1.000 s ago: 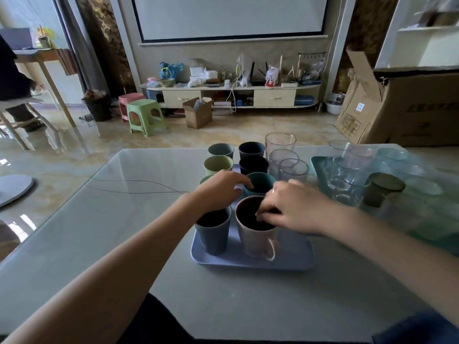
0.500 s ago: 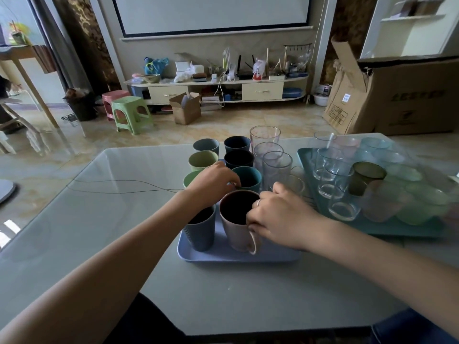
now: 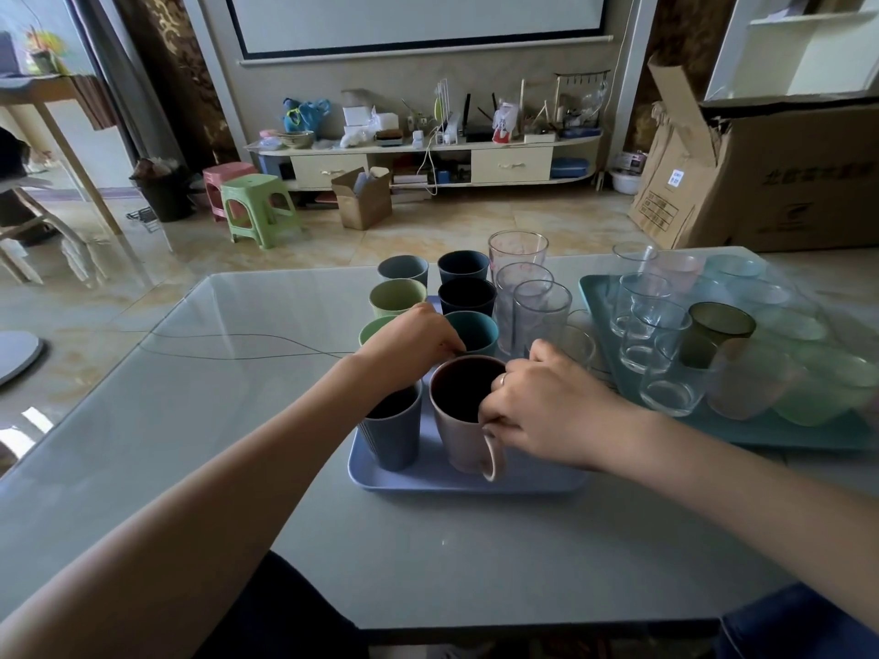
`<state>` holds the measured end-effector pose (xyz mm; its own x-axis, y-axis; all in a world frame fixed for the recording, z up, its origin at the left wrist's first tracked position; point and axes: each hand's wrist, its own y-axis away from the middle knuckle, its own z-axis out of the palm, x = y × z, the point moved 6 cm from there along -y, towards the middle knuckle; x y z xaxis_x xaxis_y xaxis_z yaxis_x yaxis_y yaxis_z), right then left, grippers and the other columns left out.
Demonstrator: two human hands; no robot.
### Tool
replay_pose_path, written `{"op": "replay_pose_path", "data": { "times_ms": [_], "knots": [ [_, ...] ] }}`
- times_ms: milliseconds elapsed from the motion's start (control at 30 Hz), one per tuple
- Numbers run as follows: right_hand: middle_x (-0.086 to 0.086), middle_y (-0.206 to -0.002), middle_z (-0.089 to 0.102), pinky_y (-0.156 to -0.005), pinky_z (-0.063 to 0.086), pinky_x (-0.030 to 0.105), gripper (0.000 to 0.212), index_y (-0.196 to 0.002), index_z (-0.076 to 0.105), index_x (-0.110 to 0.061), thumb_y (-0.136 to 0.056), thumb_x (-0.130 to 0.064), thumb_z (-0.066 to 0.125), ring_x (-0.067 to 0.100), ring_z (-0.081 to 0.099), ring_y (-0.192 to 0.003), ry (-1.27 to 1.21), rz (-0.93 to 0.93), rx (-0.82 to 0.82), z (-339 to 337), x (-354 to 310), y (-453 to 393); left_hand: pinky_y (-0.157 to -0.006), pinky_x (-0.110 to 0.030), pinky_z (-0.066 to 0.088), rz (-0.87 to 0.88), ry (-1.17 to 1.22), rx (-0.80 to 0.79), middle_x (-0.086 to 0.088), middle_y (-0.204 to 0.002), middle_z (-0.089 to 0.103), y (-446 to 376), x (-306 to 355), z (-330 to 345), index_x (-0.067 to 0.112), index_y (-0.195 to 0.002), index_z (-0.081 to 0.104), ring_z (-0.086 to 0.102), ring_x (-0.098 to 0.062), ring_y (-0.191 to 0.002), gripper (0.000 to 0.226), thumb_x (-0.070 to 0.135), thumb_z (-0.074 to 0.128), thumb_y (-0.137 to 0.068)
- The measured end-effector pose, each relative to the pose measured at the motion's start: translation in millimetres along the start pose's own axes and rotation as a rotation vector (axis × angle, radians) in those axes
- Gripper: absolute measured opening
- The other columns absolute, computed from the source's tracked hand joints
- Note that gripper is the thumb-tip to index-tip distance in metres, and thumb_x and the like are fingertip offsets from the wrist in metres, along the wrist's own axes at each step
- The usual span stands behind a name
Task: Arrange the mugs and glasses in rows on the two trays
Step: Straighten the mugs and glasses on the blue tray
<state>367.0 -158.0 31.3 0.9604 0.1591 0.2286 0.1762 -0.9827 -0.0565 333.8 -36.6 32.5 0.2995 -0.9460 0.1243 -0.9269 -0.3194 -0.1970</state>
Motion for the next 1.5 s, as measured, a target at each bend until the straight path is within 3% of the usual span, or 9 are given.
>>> {"op": "replay_pose_path", "data": {
  "times_ms": [267, 467, 567, 700, 800, 967, 1067, 1300, 1500],
  "knots": [
    [0.0, -0.108, 0.065, -0.09, 0.028, 0.038, 0.032, -0.108, 0.065, -0.023, -0.096, -0.039, 0.04, 0.023, 0.054, -0.104, 0.006, -0.008, -0.001, 1, -1, 1, -0.077, -0.024, 0.049, -0.063, 0.081, 0.004, -0.006, -0.094, 0.075, -2, -7, 3, 0.011, -0.098, 0.075, 0.068, -0.021, -0.085, 0.018, 0.01, 0.062, -0.085],
    [-0.004, -0.107, 0.064, -0.088, 0.026, 0.035, 0.036, -0.108, 0.064, -0.025, -0.097, -0.043, 0.035, 0.019, 0.05, -0.102, -0.054, 0.01, -0.004, -5, 8, -4, -0.066, 0.003, 0.037, -0.197, 0.252, 0.035, -0.004, -0.101, 0.07, -4, -28, -8, 0.012, -0.104, 0.072, 0.059, -0.009, -0.085, 0.039, -0.01, 0.054, -0.078],
    [-0.004, -0.107, 0.065, -0.091, 0.028, 0.036, 0.034, -0.112, 0.064, -0.027, -0.097, -0.043, 0.036, 0.018, 0.05, -0.102, -0.104, 0.053, 0.055, -15, 26, -15, -0.073, -0.002, 0.033, -0.264, 0.243, 0.126, -0.005, -0.105, 0.068, -4, -44, -17, 0.009, -0.105, 0.071, 0.054, -0.009, -0.086, 0.04, -0.012, 0.045, -0.083],
    [-0.007, -0.1, 0.067, -0.096, 0.029, 0.038, 0.025, -0.109, 0.068, -0.028, -0.094, -0.035, 0.048, 0.015, 0.053, -0.098, -0.233, 0.182, 0.194, -29, 72, -45, -0.084, -0.018, 0.04, -0.284, 0.14, 0.119, -0.007, -0.12, 0.064, -13, -64, -11, 0.013, -0.117, 0.065, 0.059, -0.022, -0.107, 0.044, -0.011, 0.041, -0.088],
    [-0.01, -0.096, 0.065, -0.098, 0.028, 0.039, 0.019, -0.102, 0.069, -0.031, -0.092, -0.026, 0.053, 0.016, 0.055, -0.104, -0.216, 0.261, 0.147, -29, 102, -78, -0.094, -0.03, 0.042, -0.233, 0.136, 0.101, -0.009, -0.125, 0.059, -31, -72, -4, 0.014, -0.119, 0.063, 0.055, -0.025, -0.113, 0.045, -0.011, 0.046, -0.086],
    [-0.007, -0.1, 0.068, -0.092, 0.028, 0.037, 0.022, -0.099, 0.071, -0.032, -0.09, -0.02, 0.055, 0.018, 0.057, -0.1, -0.02, 0.241, -0.035, -14, 117, -125, -0.083, -0.024, 0.039, -0.164, 0.079, 0.04, -0.002, -0.11, 0.068, -58, -71, 6, 0.015, -0.107, 0.07, 0.058, -0.019, -0.101, 0.026, 0.009, 0.067, -0.082],
    [-0.004, -0.103, 0.068, -0.093, 0.029, 0.037, 0.02, -0.1, 0.07, -0.031, -0.09, -0.021, 0.056, 0.02, 0.057, -0.101, 0.0, 0.267, -0.018, -8, 123, -139, -0.077, -0.027, 0.044, -0.159, 0.037, 0.069, -0.003, -0.1, 0.068, -66, -71, 7, 0.016, -0.099, 0.073, 0.061, -0.021, -0.092, 0.019, 0.013, 0.068, -0.082],
    [-0.002, -0.103, 0.069, -0.091, 0.032, 0.037, 0.016, -0.098, 0.071, -0.026, -0.091, -0.024, 0.057, 0.021, 0.058, -0.099, -0.026, 0.302, 0.134, -6, 137, -160, -0.084, -0.037, 0.053, -0.198, 0.065, 0.066, -0.011, -0.097, 0.072, -72, -76, 9, 0.008, -0.099, 0.073, 0.067, -0.025, -0.089, 0.02, 0.002, 0.065, -0.082],
    [0.001, -0.105, 0.068, -0.091, 0.031, 0.038, 0.015, -0.101, 0.07, -0.024, -0.092, -0.022, 0.058, 0.024, 0.057, -0.103, 0.057, 0.343, 0.036, 8, 142, -191, -0.084, -0.033, 0.053, -0.225, 0.143, 0.093, -0.01, -0.094, 0.074, -65, -84, 8, 0.009, -0.096, 0.075, 0.068, -0.022, -0.087, 0.019, 0.004, 0.071, -0.078]
  ]
}}
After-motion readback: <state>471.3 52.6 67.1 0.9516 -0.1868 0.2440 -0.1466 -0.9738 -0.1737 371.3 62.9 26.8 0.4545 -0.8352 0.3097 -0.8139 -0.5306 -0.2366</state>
